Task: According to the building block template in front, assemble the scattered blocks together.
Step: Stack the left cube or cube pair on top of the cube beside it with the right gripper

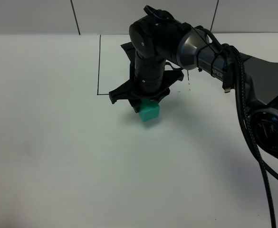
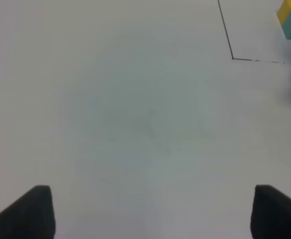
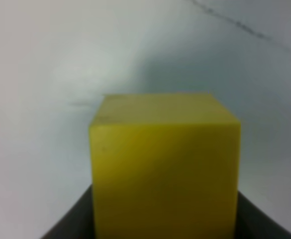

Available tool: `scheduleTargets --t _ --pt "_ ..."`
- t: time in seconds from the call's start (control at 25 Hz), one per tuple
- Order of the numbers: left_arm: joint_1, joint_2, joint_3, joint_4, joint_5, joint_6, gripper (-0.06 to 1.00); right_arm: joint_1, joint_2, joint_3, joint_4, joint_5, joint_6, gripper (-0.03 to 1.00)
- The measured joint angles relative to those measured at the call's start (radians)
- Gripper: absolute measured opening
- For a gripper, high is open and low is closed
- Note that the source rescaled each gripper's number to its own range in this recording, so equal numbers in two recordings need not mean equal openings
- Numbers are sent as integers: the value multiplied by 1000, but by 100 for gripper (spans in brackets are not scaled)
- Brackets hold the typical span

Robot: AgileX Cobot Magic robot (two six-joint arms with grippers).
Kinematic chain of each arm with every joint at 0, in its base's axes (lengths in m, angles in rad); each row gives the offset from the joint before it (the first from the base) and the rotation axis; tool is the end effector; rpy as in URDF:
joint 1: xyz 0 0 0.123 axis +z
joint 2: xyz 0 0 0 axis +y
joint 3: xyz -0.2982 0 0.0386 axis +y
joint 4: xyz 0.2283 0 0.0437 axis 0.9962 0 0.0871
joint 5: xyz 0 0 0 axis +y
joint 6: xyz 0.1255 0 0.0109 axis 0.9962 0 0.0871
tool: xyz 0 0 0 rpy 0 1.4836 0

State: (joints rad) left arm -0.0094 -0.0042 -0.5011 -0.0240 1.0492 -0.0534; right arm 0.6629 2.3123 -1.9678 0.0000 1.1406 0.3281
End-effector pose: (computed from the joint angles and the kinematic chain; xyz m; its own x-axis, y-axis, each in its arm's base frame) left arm -0.0068 -0.0026 0.2535 -0.4418 -0.0611 -0.8951 -0.0008 0.9977 -0.0678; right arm 0.3792 0.2961 0.1568 -0.9334 -0.3199 -0.1629 -0.3324 0.9415 0.0554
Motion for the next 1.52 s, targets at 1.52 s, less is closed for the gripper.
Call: scheduleTargets --t 1.52 --pt "0 0 0 2 0 0 74 0 81 35 13 -44 315 13"
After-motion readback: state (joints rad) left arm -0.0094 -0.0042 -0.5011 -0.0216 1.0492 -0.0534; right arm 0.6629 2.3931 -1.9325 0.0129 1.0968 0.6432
